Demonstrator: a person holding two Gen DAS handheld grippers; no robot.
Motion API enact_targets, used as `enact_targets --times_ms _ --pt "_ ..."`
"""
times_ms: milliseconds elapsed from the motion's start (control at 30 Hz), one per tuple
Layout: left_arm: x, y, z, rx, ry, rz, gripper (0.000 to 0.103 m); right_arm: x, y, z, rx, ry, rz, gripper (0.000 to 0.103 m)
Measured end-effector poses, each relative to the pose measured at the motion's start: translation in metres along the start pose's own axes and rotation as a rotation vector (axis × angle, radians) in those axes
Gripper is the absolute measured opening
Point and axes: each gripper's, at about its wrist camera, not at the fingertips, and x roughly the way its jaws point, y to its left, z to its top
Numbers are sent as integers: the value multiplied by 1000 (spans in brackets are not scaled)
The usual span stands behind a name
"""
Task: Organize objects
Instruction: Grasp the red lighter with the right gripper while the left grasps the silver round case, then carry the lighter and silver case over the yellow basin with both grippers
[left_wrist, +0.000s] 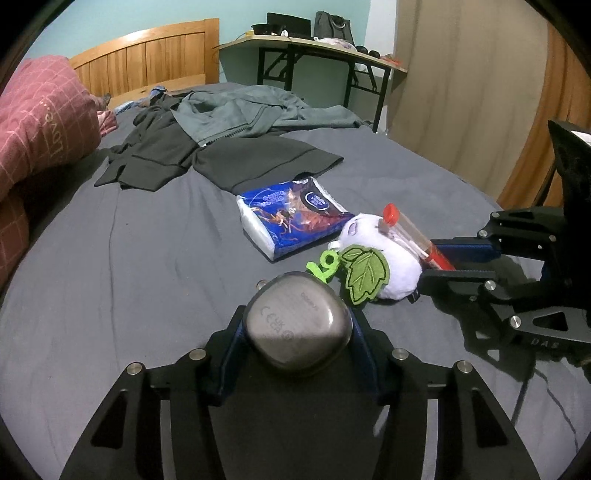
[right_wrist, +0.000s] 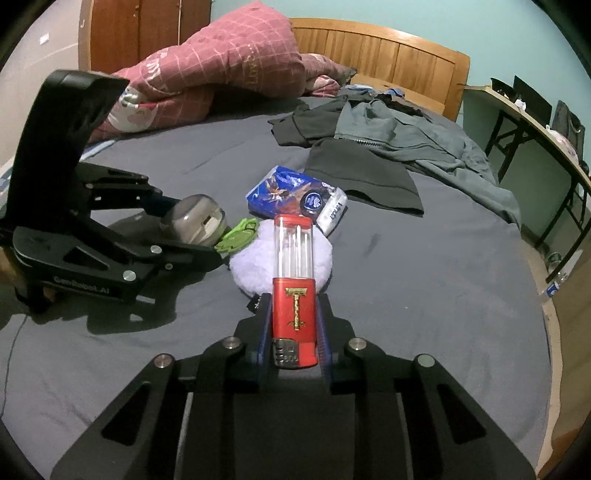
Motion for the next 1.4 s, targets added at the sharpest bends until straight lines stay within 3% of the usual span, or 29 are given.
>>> enact_targets --times_ms 167,400,833,1067,1267,1400 --pt "-10 -4 -4 16 -33 10 51 -9 -4 0 35 -20 -18 23" --pt "-32 -17 -22 38 -23 25 51 -29 3 -12 58 23 -42 23" --pt "-143 -28 -100 -43 -31 73 52 -95 63 -51 139 19 -78 23" --pt "-193 -32 -143 -112 -9 161 52 -123 112 -68 131 33 -110 23" --pt "-228 -36 -157 -182 -17 262 51 -136 138 -73 165 54 -133 23" --pt "-242 -36 -166 -284 -13 307 51 -138 145 -71 212 63 -186 23"
